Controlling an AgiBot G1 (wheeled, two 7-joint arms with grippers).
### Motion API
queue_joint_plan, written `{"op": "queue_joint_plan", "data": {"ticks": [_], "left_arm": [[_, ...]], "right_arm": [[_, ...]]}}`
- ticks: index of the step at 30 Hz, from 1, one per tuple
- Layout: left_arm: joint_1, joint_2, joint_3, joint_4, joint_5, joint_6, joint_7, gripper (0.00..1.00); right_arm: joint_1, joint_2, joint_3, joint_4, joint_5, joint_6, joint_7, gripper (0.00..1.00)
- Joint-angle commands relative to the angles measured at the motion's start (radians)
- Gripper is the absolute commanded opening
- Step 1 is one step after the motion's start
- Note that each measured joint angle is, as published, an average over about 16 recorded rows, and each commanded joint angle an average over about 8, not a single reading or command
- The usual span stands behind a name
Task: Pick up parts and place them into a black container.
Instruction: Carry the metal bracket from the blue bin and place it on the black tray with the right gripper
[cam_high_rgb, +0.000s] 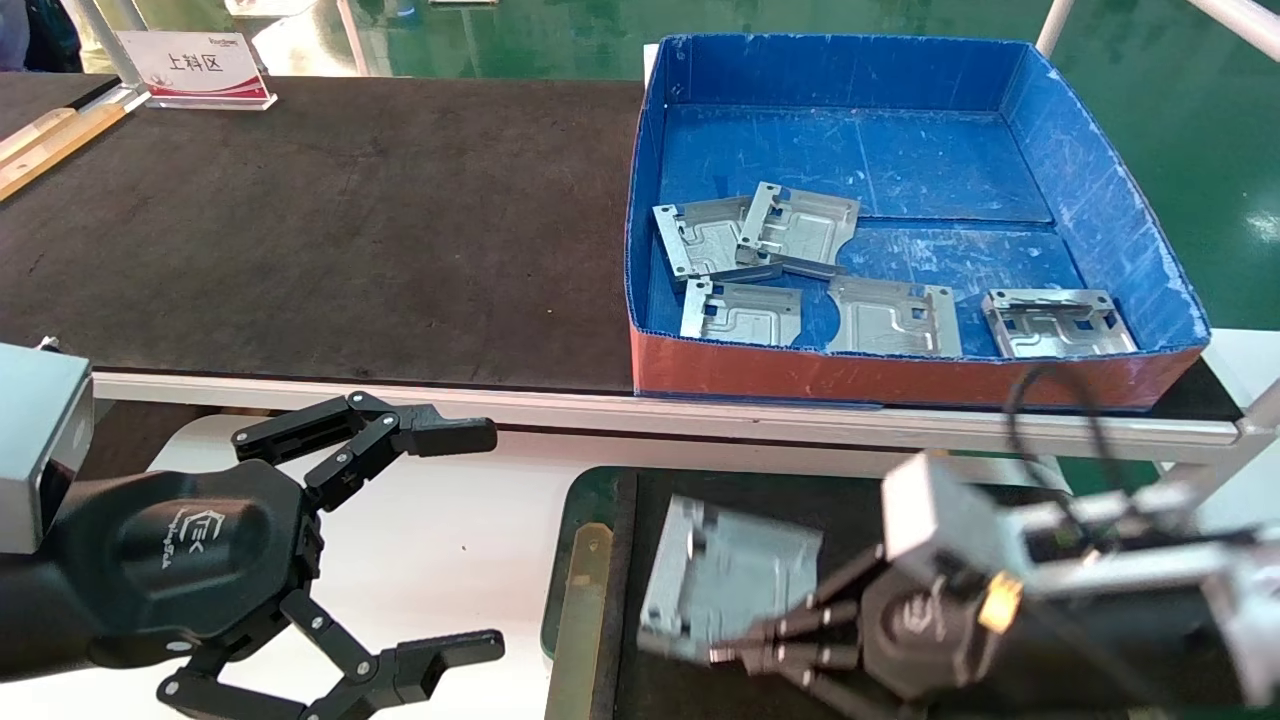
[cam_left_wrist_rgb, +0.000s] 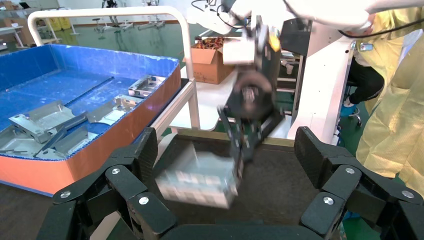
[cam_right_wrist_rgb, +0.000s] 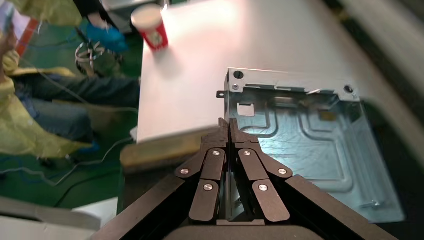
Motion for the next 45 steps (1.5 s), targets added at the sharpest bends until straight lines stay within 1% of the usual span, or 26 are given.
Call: {"op": "queue_joint_plan", "data": {"ticks": [1, 6, 12, 21, 32, 45], "left_arm": [[0.000, 0.000, 0.000, 0.000, 0.000, 0.000, 0.000, 1.00], [0.000, 0.000, 0.000, 0.000, 0.000, 0.000, 0.000, 1.00], [0.000, 0.000, 0.000, 0.000, 0.000, 0.000, 0.000, 1.00], [0.000, 0.000, 0.000, 0.000, 0.000, 0.000, 0.000, 1.00], [0.000, 0.000, 0.000, 0.000, 0.000, 0.000, 0.000, 1.00], [0.000, 0.000, 0.000, 0.000, 0.000, 0.000, 0.000, 1.00]], "right_arm": [[-0.040, -0.004, -0.015, 0.005, -0.018, 0.020, -0.013, 0.00], [-0.085, -0.037, -0.050, -0.027, -0.069, 0.027, -0.068, 0.00], [-0.091, -0.082, -0.079, -0.080, -0.140, 0.037, -0.139, 0.00], [-0.043, -0.174, -0.108, -0.219, -0.245, 0.054, -0.260, 0.00], [0.015, -0.298, -0.133, -0.454, -0.312, 0.058, -0.436, 0.00], [0.090, -0.424, -0.151, -0.679, -0.362, 0.086, -0.575, 0.00]]}}
